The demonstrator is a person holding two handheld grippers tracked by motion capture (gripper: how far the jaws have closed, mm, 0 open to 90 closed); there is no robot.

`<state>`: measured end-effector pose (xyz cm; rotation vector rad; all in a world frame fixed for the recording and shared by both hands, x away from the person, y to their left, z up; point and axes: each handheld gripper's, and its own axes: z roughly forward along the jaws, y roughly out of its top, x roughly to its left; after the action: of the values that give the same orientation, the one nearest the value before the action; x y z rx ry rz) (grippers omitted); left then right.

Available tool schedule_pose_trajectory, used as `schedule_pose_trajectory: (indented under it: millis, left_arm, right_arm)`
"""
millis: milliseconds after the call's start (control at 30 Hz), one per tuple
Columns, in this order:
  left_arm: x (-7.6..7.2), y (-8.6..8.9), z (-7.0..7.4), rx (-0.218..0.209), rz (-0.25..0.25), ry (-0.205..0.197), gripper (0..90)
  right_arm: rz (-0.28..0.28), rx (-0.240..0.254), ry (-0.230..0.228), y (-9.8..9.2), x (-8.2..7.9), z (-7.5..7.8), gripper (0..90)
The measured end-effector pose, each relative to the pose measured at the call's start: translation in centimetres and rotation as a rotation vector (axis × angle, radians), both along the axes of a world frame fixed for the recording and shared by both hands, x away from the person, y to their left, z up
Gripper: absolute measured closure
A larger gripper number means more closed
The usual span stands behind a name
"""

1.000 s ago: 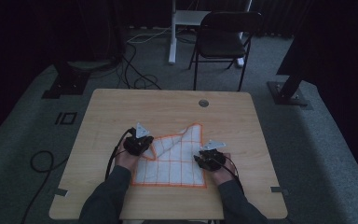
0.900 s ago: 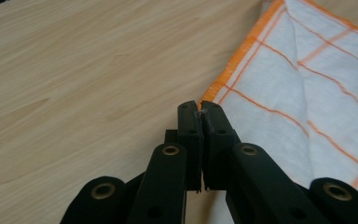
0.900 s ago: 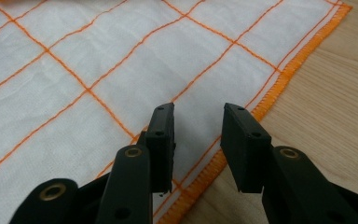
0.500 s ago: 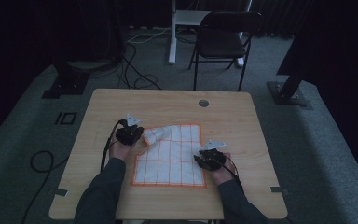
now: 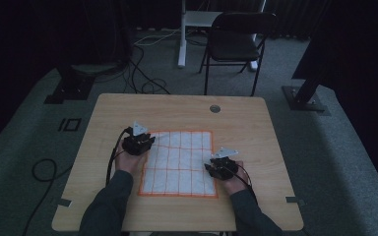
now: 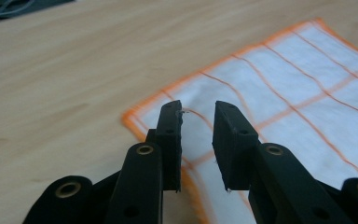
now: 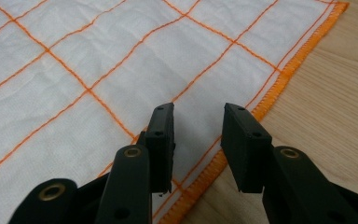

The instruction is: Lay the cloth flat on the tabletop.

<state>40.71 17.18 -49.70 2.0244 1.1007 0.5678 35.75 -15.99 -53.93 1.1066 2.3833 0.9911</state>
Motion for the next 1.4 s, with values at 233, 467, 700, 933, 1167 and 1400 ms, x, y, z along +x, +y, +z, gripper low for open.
schedule_pose_trajectory:
  millis: [233, 467, 700, 933, 1167, 1400]
  left_arm:
    - [-0.7, -0.4, -2.6, 0.035, -0.014, 0.071, 75.4]
    - [-0.6, 0.1, -3.9, 0.046, 0.001, 0.108, 75.3]
    - [-1.4, 0.2, -4.0, 0.027, -0.007, 0.107, 74.8]
    - [-2.5, 0.2, -4.1, 0.005, -0.009, 0.097, 73.5]
    - [-4.6, 0.4, -3.6, 0.003, -0.024, 0.060, 65.4]
    - [-5.9, 1.1, -3.6, -0.027, -0.003, 0.064, 61.3]
  right_arm:
    - [0.001, 0.000, 0.002, 0.0, -0.1, 0.0, 64.2]
    - [0.010, -0.004, -0.002, -0.2, -0.1, 0.0, 64.2]
    - [0.017, -0.011, -0.004, -0.6, -0.1, 0.0, 64.5]
    - [0.010, -0.011, 0.007, -1.1, -0.4, 0.1, 64.5]
    - [0.007, 0.002, 0.004, -1.6, -1.0, 0.0, 63.3]
    - [0.004, 0.006, -0.002, -1.7, -1.1, -0.1, 61.4]
